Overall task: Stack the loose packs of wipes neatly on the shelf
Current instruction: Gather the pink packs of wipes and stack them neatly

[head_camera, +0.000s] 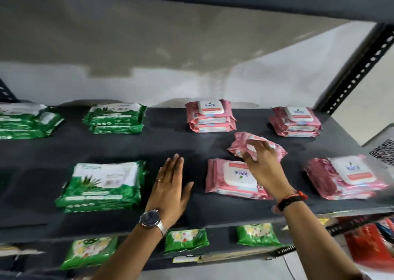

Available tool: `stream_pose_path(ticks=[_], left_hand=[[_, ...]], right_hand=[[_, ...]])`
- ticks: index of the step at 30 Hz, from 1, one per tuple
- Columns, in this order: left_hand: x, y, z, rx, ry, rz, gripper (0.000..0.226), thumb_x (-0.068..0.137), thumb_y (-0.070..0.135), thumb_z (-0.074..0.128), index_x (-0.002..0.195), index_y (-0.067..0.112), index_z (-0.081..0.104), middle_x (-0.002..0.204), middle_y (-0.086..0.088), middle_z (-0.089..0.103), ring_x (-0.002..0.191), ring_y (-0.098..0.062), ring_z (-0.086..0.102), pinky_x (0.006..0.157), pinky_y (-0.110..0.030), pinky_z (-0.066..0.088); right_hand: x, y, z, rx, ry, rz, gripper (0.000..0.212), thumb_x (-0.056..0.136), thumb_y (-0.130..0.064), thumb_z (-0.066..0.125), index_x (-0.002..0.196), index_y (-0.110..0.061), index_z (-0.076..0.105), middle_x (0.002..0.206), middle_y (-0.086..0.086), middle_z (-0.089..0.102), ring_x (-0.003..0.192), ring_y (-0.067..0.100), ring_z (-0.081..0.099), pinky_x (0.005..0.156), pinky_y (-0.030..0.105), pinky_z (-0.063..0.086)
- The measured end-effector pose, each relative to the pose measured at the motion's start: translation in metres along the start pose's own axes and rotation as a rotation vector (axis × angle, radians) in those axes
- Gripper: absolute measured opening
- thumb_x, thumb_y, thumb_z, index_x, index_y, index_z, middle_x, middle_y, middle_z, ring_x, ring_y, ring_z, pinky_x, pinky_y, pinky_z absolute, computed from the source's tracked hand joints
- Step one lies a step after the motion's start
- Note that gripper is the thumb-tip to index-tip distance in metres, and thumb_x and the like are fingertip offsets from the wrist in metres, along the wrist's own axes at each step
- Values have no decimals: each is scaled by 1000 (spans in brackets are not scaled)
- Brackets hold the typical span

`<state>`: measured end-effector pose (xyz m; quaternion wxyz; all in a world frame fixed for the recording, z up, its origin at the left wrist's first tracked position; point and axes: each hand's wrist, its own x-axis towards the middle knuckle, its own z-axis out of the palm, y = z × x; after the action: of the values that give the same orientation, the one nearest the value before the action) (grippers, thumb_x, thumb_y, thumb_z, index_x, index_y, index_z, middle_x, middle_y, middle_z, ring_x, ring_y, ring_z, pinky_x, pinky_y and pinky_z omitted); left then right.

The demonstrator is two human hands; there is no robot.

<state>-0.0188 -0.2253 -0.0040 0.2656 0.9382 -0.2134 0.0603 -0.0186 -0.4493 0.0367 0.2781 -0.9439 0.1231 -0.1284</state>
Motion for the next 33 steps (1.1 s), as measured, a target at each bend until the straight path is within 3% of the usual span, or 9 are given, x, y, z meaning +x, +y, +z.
stream_pose_path(ticks=[2, 6, 9, 12, 19, 21, 25, 31, 33], left_hand=[[2, 0, 13, 71, -47, -45, 57, 87, 33, 41, 131, -1, 30, 143, -21, 31, 133, -39, 25, 110, -48, 19], [3, -3, 27, 187, -108, -89, 84, 79, 58, -2, 131, 2, 32, 145, -18, 30, 134, -35, 26, 111, -44, 18], [4, -2, 29, 180, -122, -130, 65, 85, 44, 18, 128, 1, 39, 142, -20, 35, 131, -36, 31, 109, -45, 21], [4, 0, 27, 200, -114, -122, 56, 81, 35, 35, 120, -2, 49, 132, -23, 48, 121, -40, 45, 100, -52, 34], [4, 3, 26, 218, -125, -132, 64, 86, 43, 22, 116, -4, 52, 128, -25, 52, 116, -41, 50, 96, -54, 38], [3, 2, 25, 218, -136, -114, 73, 88, 48, 9, 115, -4, 53, 125, -26, 53, 113, -42, 52, 93, -55, 40], [2, 1, 24, 212, -148, -101, 65, 87, 45, 20, 115, -5, 52, 127, -26, 52, 114, -42, 51, 93, -56, 40], [2, -5, 29, 199, -106, -95, 77, 76, 51, 6, 134, 7, 29, 149, -13, 23, 138, -27, 20, 111, -30, 7], [1, -2, 29, 154, -66, -113, 64, 84, 47, 18, 135, 8, 26, 150, -12, 20, 139, -25, 16, 111, -29, 4]], right_hand=[[16, 28, -11, -128, -53, 10, 43, 83, -19, 55, 123, -7, 47, 131, 19, 47, 121, 37, 40, 101, 39, 29], [47, 66, -20, -275, -288, -18, 74, 76, -39, 61, 137, -17, 26, 147, 12, 27, 135, 33, 21, 112, 44, 18], [59, 77, -21, -281, -425, -9, 85, 73, -47, 62, 140, -22, 16, 149, 11, 24, 136, 33, 20, 113, 46, 17], [60, 77, -23, -256, -435, -14, 82, 75, -45, 60, 140, -23, 16, 147, 11, 28, 132, 35, 26, 109, 46, 25], [45, 47, -53, -309, -276, -208, 73, 79, -42, 56, 138, -19, 22, 139, 15, 38, 128, 36, 33, 106, 50, 30], [33, 32, -60, -245, -294, -304, 73, 77, -45, 56, 138, -21, 23, 137, 13, 41, 125, 32, 36, 106, 47, 31], [8, 12, -52, -192, -387, -405, 75, 73, -51, 56, 137, -26, 24, 138, 6, 42, 125, 26, 37, 106, 44, 30], [-6, 16, -33, -214, -422, -427, 77, 74, -55, 53, 139, -29, 19, 144, 2, 35, 130, 24, 32, 109, 38, 26], [-3, 17, -35, -186, -469, -423, 80, 73, -59, 53, 139, -30, 18, 148, 1, 29, 134, 23, 26, 111, 38, 22]])
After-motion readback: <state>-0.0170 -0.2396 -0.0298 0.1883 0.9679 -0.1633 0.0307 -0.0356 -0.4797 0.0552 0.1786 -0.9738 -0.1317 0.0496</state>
